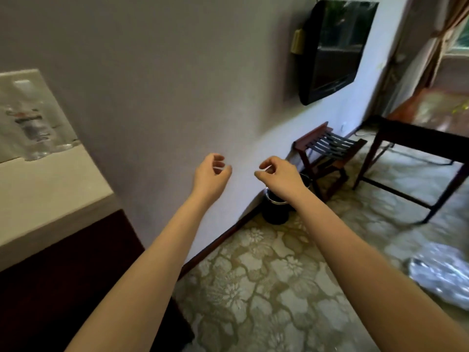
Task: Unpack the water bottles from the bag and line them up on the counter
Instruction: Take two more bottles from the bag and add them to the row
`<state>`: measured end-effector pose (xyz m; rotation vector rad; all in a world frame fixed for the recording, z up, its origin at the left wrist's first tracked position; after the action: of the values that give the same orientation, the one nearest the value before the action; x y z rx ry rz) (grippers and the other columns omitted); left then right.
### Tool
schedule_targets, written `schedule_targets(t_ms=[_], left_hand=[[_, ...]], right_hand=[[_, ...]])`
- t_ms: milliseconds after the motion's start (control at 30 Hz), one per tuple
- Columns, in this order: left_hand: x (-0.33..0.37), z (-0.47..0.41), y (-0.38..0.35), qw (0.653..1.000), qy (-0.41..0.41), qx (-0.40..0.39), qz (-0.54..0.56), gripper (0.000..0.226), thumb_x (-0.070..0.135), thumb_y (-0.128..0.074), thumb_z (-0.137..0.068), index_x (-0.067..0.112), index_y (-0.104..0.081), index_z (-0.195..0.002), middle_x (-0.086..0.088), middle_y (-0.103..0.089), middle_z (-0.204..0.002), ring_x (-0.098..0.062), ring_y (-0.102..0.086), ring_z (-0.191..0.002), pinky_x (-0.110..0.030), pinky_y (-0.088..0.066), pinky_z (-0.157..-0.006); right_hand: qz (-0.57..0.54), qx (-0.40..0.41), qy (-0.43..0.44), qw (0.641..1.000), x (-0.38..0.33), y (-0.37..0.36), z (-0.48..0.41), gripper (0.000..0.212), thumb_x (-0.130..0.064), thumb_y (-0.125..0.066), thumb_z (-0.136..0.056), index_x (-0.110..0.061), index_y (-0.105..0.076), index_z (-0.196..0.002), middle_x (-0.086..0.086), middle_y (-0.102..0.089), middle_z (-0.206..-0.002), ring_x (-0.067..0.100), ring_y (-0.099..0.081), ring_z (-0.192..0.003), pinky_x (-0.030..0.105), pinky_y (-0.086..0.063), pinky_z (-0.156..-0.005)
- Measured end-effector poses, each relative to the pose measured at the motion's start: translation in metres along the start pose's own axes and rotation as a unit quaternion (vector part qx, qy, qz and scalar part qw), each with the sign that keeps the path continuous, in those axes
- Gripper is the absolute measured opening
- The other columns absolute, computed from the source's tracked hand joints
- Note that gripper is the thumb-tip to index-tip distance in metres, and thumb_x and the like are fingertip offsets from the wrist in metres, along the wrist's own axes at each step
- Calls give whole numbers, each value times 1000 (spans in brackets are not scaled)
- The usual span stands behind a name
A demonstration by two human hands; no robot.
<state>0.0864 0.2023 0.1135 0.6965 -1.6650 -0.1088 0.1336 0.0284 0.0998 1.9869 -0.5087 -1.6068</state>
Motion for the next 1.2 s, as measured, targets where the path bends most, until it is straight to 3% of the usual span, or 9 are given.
schedule_targets(t_ms=[167, 333, 500, 767, 900, 1067, 1200], left_hand=[[22, 5, -135, 996, 20, -79, -25, 31, 20, -60, -89, 9, -55, -118, -5, -59, -113, -17, -56, -94, -36, -50, -86], [49, 13, -252, 990, 22, -136, -30, 30, 20, -60, -89, 11, -56, -117, -1, -58, -108, -15, -56, -94, -26, -44, -79], [66, -1, -348, 983, 13, -179, -26, 27, 20, -61, -89, 12, -57, -114, -1, -59, -107, -15, -56, -95, -24, -43, -79], [71, -57, -515, 964, 20, -265, -19, 30, 22, -59, -90, 10, -54, -118, 0, -54, -106, -15, -53, -94, -25, -42, -80], [85, -93, -598, 952, 30, -303, -32, 33, 24, -58, -91, 11, -53, -121, -1, -55, -109, -15, -53, -95, -26, -45, -78], [106, -113, -687, 939, 38, -337, -60, 36, 26, -58, -89, 12, -52, -122, -3, -55, -113, -18, -55, -101, -33, -50, -84], [123, -116, -752, 932, 41, -350, -82, 36, 27, -58, -89, 13, -52, -123, -2, -55, -115, -16, -54, -101, -27, -44, -80]], right_hand=[[2, 11, -50, 999, 110, 85, 11, 25, -30, -64, -87, -16, -61, -107, -5, -60, -84, 16, -58, -88, 30, -46, -80], [-12, 44, -105, 993, 212, 157, 23, 20, -29, -63, -88, -18, -62, -104, -3, -64, -85, 17, -61, -91, 32, -49, -79], [-1, 45, -142, 989, 288, 207, 11, 19, -30, -60, -91, -18, -60, -106, -10, -58, -78, 9, -57, -75, 26, -47, -67], [47, 34, -203, 977, 410, 274, -61, 26, -30, -60, -91, -18, -57, -114, -12, -51, -81, 14, -55, -86, 26, -41, -69], [77, 18, -239, 968, 465, 313, -96, 26, -30, -58, -93, -17, -55, -115, -11, -54, -84, 5, -53, -72, 22, -39, -55], [71, 21, -258, 963, 529, 362, -128, 31, -32, -58, -92, -16, -54, -118, -4, -56, -95, 12, -55, -80, 24, -41, -64], [69, 14, -253, 965, 582, 400, -146, 32, -32, -59, -92, -17, -54, -120, -5, -56, -94, 12, -55, -80, 26, -42, -68]])
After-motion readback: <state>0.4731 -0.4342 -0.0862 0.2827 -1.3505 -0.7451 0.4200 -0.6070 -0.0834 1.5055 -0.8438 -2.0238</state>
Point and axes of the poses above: each hand's wrist, its own z-axis away from the middle knuckle, its own y-axis out of the back of the hand, x = y × z, the point moved 6 cm from there along -z, towards the middle knuckle
